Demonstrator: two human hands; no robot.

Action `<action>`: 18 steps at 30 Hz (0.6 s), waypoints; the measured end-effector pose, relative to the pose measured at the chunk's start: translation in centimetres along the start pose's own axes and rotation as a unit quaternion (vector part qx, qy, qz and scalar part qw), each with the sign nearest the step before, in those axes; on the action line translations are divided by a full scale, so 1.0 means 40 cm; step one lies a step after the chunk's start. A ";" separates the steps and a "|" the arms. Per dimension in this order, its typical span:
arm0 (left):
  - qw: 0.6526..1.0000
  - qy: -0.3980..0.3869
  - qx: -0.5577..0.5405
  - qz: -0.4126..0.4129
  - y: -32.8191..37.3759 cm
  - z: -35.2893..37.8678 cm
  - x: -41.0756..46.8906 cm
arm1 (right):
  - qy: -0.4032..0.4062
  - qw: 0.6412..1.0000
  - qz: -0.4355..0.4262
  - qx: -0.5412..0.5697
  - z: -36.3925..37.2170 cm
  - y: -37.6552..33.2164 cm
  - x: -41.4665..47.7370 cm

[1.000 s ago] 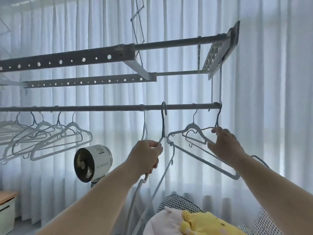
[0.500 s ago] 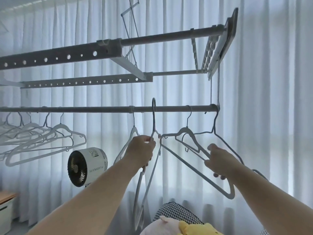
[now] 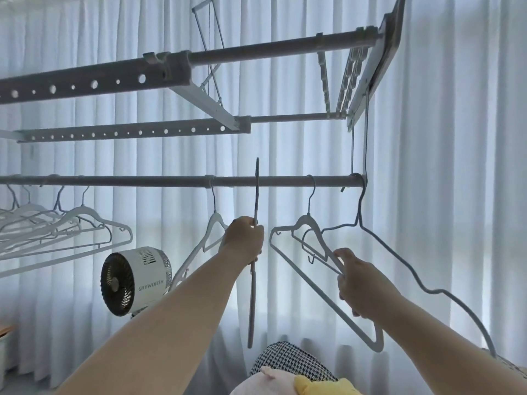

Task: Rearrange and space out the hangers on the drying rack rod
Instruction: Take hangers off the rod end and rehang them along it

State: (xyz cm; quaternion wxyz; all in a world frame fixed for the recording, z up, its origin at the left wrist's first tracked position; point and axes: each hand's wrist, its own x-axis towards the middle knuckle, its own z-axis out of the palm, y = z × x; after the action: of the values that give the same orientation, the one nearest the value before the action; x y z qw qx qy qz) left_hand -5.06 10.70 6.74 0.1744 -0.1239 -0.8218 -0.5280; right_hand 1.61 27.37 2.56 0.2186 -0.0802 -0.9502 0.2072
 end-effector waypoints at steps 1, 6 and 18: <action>1.000 0.000 0.003 0.000 0.000 0.001 0.006 | -0.003 1.000 0.002 0.003 -0.002 0.001 0.002; 0.999 -0.021 0.038 -0.016 -0.014 0.008 0.034 | -0.005 1.000 -0.003 0.005 0.000 0.006 0.003; 0.992 -0.080 0.092 -0.024 -0.037 -0.018 -0.005 | 0.039 0.999 -0.021 -0.027 -0.026 -0.048 -0.015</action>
State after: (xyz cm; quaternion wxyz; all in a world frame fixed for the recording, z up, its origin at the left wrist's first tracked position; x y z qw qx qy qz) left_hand -5.32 9.43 5.72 0.1061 -0.1293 -0.8808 -0.4430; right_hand 2.51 25.88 3.99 0.2579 -0.0738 -0.9477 0.1731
